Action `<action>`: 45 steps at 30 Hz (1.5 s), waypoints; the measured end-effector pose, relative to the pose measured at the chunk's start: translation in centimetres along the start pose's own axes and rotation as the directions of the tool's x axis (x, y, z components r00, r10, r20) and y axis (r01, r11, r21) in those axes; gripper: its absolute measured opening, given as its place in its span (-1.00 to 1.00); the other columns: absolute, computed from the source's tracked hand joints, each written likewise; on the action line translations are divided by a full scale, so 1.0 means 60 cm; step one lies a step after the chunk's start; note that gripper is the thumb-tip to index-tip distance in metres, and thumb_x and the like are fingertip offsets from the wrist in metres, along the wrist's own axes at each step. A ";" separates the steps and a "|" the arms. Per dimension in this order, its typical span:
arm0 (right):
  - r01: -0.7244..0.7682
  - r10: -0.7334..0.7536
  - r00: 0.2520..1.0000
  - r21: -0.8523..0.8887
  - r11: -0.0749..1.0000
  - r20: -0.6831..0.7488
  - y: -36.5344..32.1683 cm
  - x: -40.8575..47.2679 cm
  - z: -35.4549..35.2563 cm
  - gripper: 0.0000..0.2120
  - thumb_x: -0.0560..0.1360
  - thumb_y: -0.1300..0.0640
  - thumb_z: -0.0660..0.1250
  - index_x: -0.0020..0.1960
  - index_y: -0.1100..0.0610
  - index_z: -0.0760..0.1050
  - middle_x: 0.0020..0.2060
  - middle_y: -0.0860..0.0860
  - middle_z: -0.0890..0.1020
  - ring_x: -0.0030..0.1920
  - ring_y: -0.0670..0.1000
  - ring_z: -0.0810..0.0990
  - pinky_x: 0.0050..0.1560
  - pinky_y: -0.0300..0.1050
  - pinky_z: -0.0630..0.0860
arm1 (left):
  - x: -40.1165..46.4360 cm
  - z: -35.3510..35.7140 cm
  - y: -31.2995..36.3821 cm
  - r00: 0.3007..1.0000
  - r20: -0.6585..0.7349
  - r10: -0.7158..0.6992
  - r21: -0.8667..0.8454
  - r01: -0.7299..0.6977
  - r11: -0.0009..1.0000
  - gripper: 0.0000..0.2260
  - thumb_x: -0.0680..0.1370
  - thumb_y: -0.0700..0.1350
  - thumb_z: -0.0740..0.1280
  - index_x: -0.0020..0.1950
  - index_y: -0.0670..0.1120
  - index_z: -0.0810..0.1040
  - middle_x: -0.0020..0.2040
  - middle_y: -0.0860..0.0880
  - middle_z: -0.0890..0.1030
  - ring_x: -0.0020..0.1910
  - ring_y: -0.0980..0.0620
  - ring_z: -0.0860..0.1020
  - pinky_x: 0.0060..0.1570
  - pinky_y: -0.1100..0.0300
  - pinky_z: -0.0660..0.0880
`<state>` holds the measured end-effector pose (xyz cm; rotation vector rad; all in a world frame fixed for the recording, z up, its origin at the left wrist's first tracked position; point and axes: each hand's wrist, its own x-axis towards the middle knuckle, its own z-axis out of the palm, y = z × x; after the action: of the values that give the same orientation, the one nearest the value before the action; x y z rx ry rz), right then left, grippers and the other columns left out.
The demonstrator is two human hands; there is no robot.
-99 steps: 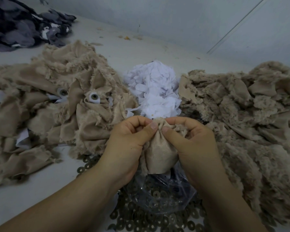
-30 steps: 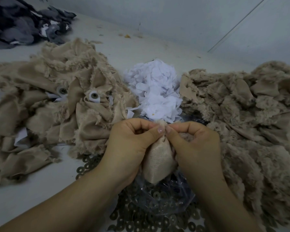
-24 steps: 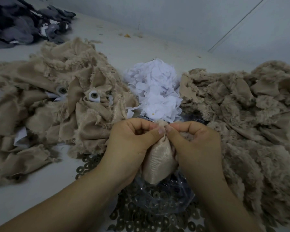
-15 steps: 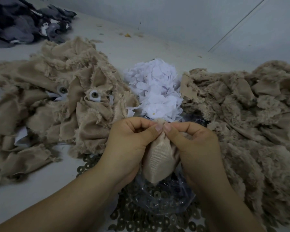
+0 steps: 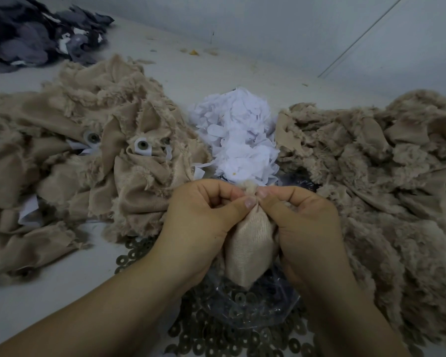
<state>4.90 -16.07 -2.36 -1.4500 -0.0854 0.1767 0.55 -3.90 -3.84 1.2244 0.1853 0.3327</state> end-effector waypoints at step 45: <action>-0.063 0.103 0.986 -0.281 0.958 0.129 0.011 0.027 -0.018 -0.76 0.53 0.33 0.37 -0.14 0.02 0.69 -0.51 0.00 0.63 -0.56 -0.12 0.48 -0.55 -0.30 0.44 | 0.180 0.000 0.011 0.903 0.414 0.114 0.880 -0.429 0.204 -0.90 0.52 -0.17 0.36 -0.20 -0.09 0.61 -0.14 0.01 0.56 -0.13 -0.05 0.54 -0.12 -0.02 0.54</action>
<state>6.63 -16.80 -3.23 -1.7204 -0.1710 0.3482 10.55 0.03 -2.83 2.6056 -0.1234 0.3661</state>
